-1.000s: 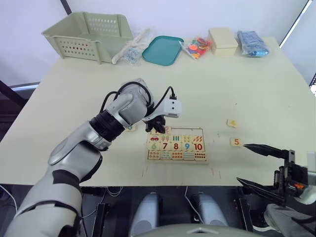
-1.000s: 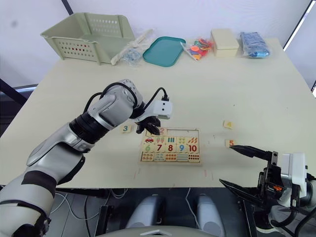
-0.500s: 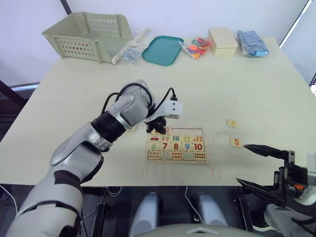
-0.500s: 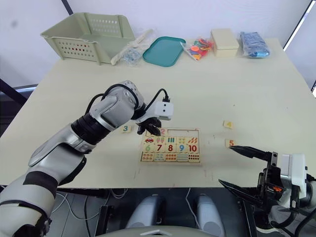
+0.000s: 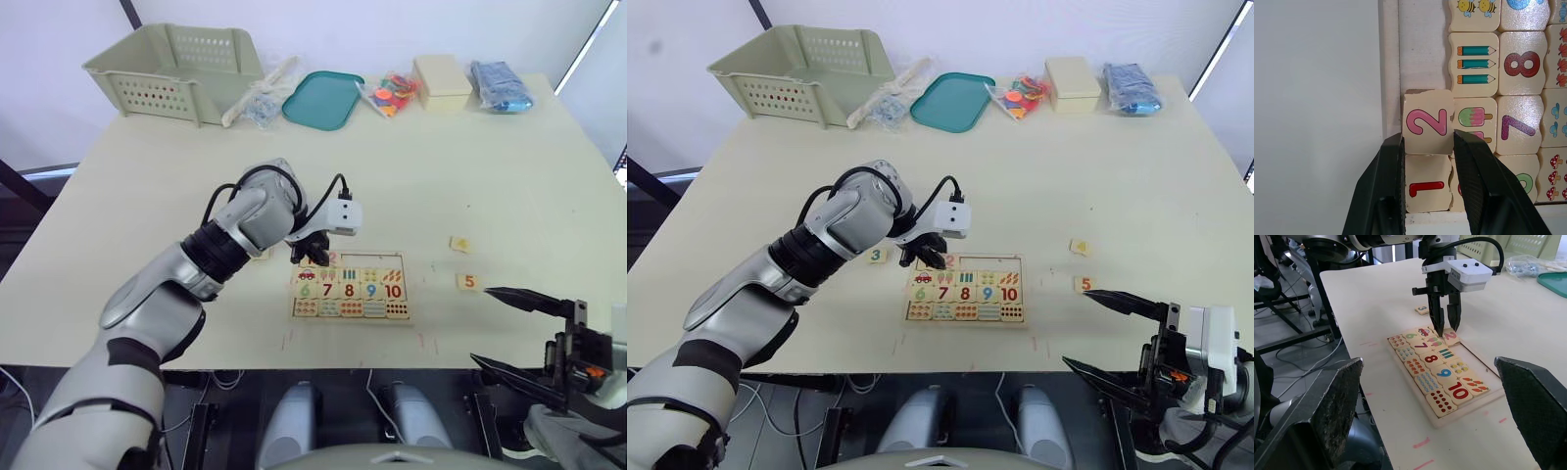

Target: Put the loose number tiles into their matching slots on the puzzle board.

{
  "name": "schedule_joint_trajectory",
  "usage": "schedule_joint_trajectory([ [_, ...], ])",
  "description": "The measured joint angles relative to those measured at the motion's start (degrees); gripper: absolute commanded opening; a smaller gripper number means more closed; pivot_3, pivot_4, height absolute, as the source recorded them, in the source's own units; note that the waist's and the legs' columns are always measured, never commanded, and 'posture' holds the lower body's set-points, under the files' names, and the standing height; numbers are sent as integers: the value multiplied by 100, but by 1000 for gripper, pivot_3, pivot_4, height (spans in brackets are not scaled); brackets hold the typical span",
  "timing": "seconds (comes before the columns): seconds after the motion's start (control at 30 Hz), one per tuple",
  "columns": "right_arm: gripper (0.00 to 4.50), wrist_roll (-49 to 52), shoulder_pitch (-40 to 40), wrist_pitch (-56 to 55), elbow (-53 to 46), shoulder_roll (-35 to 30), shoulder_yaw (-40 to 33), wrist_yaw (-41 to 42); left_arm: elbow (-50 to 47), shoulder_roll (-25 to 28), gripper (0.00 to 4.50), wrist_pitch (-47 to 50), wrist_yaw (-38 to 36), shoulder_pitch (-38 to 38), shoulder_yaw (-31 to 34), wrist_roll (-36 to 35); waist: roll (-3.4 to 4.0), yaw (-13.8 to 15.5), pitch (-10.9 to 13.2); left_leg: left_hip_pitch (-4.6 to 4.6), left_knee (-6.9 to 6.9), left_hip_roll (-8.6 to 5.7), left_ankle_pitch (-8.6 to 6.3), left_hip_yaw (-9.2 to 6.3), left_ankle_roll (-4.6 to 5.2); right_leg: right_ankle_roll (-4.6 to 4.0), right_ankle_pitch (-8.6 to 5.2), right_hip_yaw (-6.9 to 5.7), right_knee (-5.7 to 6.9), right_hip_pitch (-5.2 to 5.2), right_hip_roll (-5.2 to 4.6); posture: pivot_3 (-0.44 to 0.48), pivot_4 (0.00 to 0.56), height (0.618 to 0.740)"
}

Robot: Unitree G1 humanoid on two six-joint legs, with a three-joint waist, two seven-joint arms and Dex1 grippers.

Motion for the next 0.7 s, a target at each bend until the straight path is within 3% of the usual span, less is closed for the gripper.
schedule_joint_trajectory([
  [0.7, 4500, 0, -40, -1, 0, 4, 0, 4, -17, 9, 975, 87, -3, 19, 0, 18, 0, 0, 0, 0, 0, 0, 0, 0, 0, 0, 0, 0, 0, 0, 0, 0, 150, 740],
])
